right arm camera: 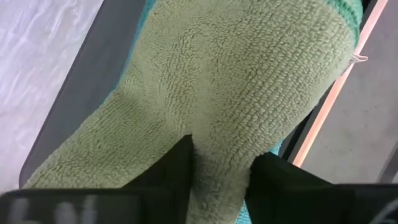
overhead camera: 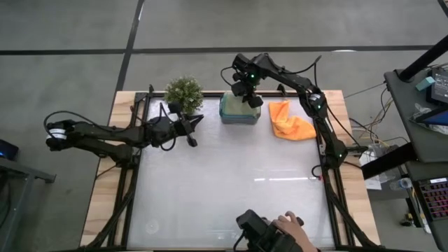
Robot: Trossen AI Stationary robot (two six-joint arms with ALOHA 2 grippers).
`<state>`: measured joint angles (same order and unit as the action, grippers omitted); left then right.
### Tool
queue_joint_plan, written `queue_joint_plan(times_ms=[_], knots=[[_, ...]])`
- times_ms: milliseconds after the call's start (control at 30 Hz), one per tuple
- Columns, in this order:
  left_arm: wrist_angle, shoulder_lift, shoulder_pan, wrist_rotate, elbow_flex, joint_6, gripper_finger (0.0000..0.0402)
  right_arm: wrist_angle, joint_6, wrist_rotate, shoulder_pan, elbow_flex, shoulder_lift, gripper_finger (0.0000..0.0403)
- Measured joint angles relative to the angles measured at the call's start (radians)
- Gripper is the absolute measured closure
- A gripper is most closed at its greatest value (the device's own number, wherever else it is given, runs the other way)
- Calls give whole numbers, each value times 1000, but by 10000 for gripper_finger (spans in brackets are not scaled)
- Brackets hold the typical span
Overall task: Fold microfiber towels
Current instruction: Stack the folded green towel on top of the folded blue towel into the black bin
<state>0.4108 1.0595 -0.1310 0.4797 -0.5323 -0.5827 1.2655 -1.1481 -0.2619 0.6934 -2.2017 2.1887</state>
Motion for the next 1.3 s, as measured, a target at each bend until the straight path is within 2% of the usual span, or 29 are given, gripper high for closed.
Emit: queue_joint_plan(times_ms=[267, 567, 733, 800, 900, 967, 1167, 1300], knots=[[0, 0, 0, 0, 2, 0, 394, -7, 6, 2, -1, -16, 0, 237], [-1, 0, 1, 0, 6, 0, 394, 2, 42, 3, -2, -127, 0, 231], [17, 0, 0, 0, 8, -60, 394, -38, 224, 25, -16, -151, -19, 244], [50, 0, 1, 0, 8, -82, 394, -47, 361, 114, -33, -154, -26, 254], [98, -2, 1, 0, 8, -103, 394, -44, 593, 319, -59, -154, -42, 271], [114, -7, 1, 0, 7, -124, 394, -22, 691, 384, -69, -154, -58, 284], [137, -9, 1, -3, 2, -166, 394, 38, 798, 381, -94, -154, -102, 327], [139, -9, 1, -3, 2, -167, 394, 33, 851, 314, -116, -154, -123, 356]])
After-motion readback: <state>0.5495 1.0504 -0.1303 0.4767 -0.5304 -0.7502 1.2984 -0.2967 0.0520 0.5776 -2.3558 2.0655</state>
